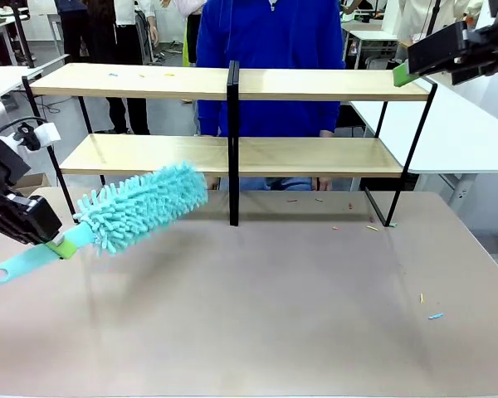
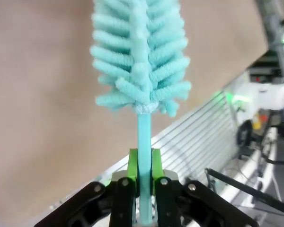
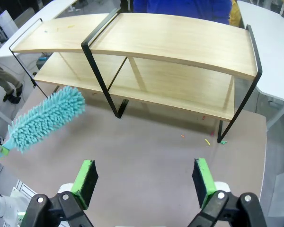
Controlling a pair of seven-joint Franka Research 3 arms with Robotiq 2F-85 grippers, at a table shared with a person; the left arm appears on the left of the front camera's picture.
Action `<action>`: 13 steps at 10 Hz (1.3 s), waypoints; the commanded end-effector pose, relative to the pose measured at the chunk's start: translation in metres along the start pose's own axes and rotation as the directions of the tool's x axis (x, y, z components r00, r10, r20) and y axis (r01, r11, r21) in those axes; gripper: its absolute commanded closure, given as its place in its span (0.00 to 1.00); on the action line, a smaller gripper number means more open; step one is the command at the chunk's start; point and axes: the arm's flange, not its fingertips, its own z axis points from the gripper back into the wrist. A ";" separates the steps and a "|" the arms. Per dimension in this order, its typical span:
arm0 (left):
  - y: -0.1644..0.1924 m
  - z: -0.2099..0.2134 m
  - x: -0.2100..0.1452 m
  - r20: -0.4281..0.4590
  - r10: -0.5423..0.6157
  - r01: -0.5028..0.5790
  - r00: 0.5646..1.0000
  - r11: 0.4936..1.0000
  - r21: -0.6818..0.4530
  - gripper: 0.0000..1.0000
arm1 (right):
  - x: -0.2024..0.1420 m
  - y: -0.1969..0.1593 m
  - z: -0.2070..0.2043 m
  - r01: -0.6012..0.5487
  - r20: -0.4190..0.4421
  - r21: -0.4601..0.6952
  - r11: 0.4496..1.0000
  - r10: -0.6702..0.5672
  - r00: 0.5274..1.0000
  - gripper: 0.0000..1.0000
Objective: Clean the shelves.
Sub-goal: Clean another randomly selected level of the Shelf with the Duster.
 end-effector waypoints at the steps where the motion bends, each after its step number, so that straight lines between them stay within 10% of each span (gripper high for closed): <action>1: -0.007 0.006 -0.025 -0.124 -0.095 0.095 0.988 0.995 -0.007 0.87 | 0.001 -0.001 0.000 0.005 0.003 0.004 1.000 -0.005 1.000 0.00; 8: -0.028 -0.093 0.014 -0.154 -0.094 0.111 0.984 0.988 0.109 0.87 | 0.001 -0.001 0.000 0.005 0.003 0.004 1.000 -0.005 1.000 0.00; 11: -0.025 -0.132 0.039 0.038 0.006 -0.016 0.999 0.963 0.268 0.87 | 0.001 -0.001 0.000 0.005 0.003 0.004 1.000 -0.005 1.000 0.00; 13: -0.013 -0.128 0.041 0.014 0.046 -0.048 0.999 0.960 0.276 0.87 | 0.001 -0.001 0.000 0.005 0.003 0.004 1.000 -0.005 1.000 0.00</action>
